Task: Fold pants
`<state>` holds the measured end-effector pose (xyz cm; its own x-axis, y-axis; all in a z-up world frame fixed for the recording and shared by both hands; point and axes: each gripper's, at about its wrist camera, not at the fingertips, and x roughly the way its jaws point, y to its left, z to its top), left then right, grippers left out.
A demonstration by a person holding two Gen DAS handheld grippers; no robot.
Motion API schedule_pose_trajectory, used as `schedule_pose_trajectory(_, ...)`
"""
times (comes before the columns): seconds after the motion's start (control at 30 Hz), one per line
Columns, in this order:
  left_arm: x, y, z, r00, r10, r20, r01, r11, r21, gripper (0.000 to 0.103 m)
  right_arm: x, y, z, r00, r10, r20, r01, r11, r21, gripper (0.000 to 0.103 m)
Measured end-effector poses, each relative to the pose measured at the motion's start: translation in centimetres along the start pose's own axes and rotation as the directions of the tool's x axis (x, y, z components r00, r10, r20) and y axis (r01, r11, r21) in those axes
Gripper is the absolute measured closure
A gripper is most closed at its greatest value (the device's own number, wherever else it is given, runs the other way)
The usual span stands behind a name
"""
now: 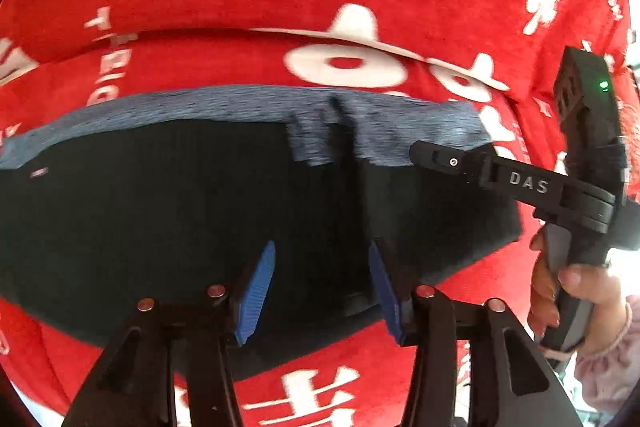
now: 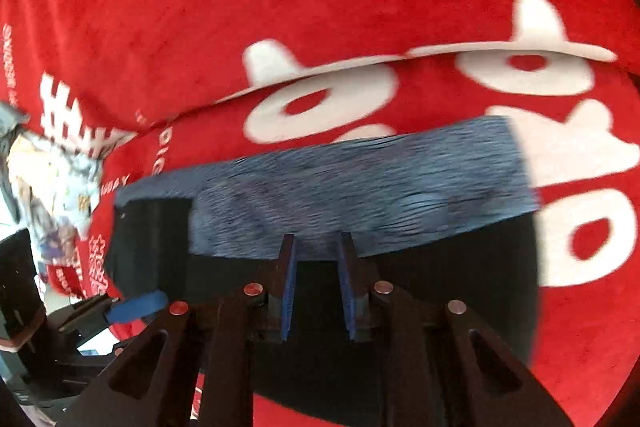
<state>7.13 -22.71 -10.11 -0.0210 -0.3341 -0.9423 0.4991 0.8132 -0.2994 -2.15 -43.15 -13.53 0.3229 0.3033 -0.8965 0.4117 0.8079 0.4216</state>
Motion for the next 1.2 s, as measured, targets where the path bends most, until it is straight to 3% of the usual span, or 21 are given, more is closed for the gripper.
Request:
schedule_pose_trajectory(0.13,-0.2,1.9,-1.1,0.998,0.060,-0.011,-0.060,0.998,-0.016,0.048,2.1,2.9,0.2,0.998,0.053,-0.015,-0.054,0.998,-0.012,0.079)
schedule_pose_trajectory(0.23,-0.1,3.1,-1.8,0.993,0.111,-0.028,-0.112,0.993,-0.035,0.048,3.9,5.2,-0.9,0.999,0.022,-0.046,-0.024,0.998,-0.054,0.078)
schedule_pose_trajectory(0.33,-0.2,4.5,-2.5,0.989,0.139,-0.046,-0.142,0.987,-0.076,0.048,3.9,7.6,-2.6,0.997,-0.069,-0.034,0.062,0.984,-0.168,0.077)
schedule_pose_trajectory(0.43,-0.4,5.7,-3.2,0.987,0.150,-0.057,-0.155,0.981,-0.117,0.048,3.3,7.9,-4.2,0.996,-0.024,-0.080,0.012,0.989,-0.148,0.077)
schedule_pose_trajectory(0.57,-0.5,6.8,-4.0,0.983,0.172,-0.070,-0.181,0.971,-0.154,0.048,1.6,8.4,-5.2,0.997,-0.028,-0.075,0.017,0.989,-0.148,0.077)
schedule_pose_trajectory(0.67,-0.8,7.9,-4.6,0.984,0.163,-0.068,-0.173,0.967,-0.188,0.044,0.5,9.1,-5.6,0.996,-0.033,-0.087,0.020,0.989,-0.148,0.052)
schedule_pose_trajectory(0.73,-1.3,8.8,-5.1,0.985,0.162,-0.057,-0.171,0.962,-0.212,0.013,0.3,9.7,-5.9,0.995,-0.036,-0.096,0.020,0.987,-0.157,0.047)
schedule_pose_trajectory(0.8,-1.8,9.4,-5.5,0.986,0.162,-0.043,-0.167,0.961,-0.222,0.012,0.0,10.3,-6.5,0.992,-0.047,-0.116,0.026,0.985,-0.173,0.046)
schedule_pose_trajectory(1.03,-2.7,12.5,-7.2,0.987,0.149,-0.065,-0.161,0.944,-0.287,0.012,0.5,12.5,-8.0,0.982,-0.100,-0.162,0.061,0.972,-0.228,0.028)
schedule_pose_trajectory(1.2,-3.8,15.0,-8.2,0.986,0.158,-0.058,-0.168,0.929,-0.328,0.012,1.4,14.1,-8.5,0.974,-0.133,-0.186,0.084,0.966,-0.246,0.024)
